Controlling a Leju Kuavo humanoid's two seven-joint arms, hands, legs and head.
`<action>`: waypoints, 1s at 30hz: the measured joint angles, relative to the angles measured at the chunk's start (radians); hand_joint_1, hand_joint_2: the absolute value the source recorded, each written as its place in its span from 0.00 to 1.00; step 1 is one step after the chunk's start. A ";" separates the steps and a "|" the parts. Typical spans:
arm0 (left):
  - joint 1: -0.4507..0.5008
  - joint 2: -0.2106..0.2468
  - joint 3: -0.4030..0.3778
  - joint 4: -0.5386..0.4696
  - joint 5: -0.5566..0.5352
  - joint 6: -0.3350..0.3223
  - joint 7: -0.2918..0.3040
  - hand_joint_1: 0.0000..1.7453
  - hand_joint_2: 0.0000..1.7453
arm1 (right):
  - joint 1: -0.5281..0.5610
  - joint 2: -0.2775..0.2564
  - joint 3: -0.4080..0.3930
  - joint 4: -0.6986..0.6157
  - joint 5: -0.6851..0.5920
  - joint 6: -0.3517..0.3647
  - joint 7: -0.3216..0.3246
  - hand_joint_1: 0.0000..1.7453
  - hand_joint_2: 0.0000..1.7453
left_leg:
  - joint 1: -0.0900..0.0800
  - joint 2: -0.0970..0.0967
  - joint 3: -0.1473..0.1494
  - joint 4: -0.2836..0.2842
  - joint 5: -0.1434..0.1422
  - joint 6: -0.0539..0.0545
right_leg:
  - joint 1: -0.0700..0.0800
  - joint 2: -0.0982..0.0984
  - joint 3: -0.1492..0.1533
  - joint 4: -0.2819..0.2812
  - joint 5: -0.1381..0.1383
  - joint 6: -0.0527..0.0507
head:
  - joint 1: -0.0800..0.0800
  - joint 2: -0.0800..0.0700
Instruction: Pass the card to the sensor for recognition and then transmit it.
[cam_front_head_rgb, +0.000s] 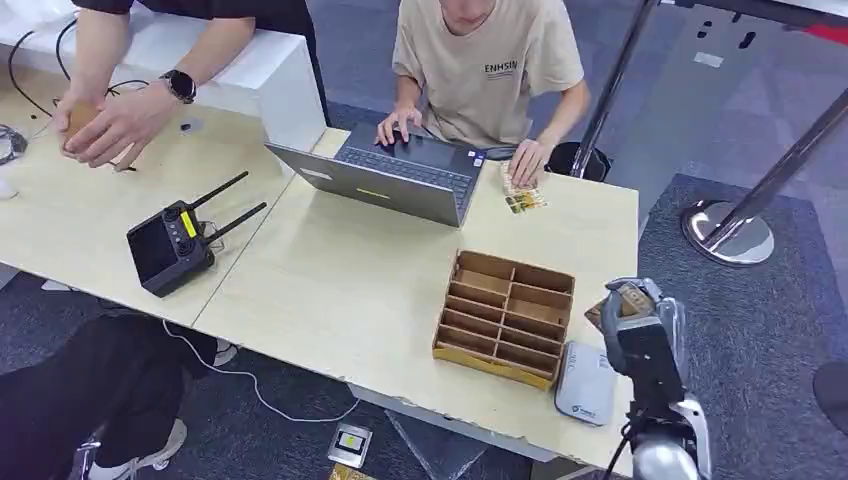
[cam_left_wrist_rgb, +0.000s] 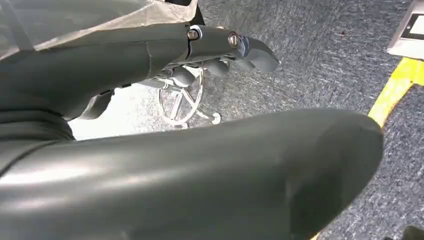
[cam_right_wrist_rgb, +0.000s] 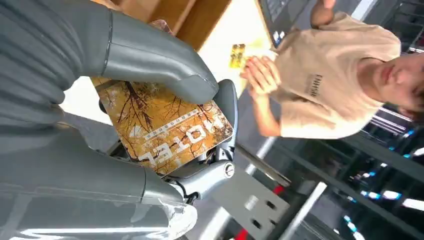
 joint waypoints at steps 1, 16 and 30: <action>0.000 0.000 0.001 0.000 0.000 0.000 0.001 0.00 0.00 | 0.011 0.000 -0.010 0.000 -0.015 0.006 -0.006 1.00 1.00 | 0.000 0.000 0.000 0.000 0.000 0.000 | 0.000 0.000 0.000 0.000 0.000 0.000 | 0.000 0.000; 0.000 -0.008 0.024 0.000 -0.008 0.003 0.002 0.00 0.00 | 0.053 0.043 -0.051 0.184 -0.119 0.014 -0.129 1.00 1.00 | 0.000 0.000 0.000 0.000 0.000 0.000 | 0.000 0.000 0.000 0.000 0.000 0.000 | 0.000 0.000; -0.001 -0.010 0.025 0.000 -0.016 0.006 0.002 0.00 0.00 | -0.002 0.076 0.010 0.460 -0.098 -0.051 -0.130 1.00 1.00 | 0.000 0.000 0.000 0.000 0.000 0.000 | 0.000 0.000 0.000 0.000 0.000 0.000 | 0.000 0.000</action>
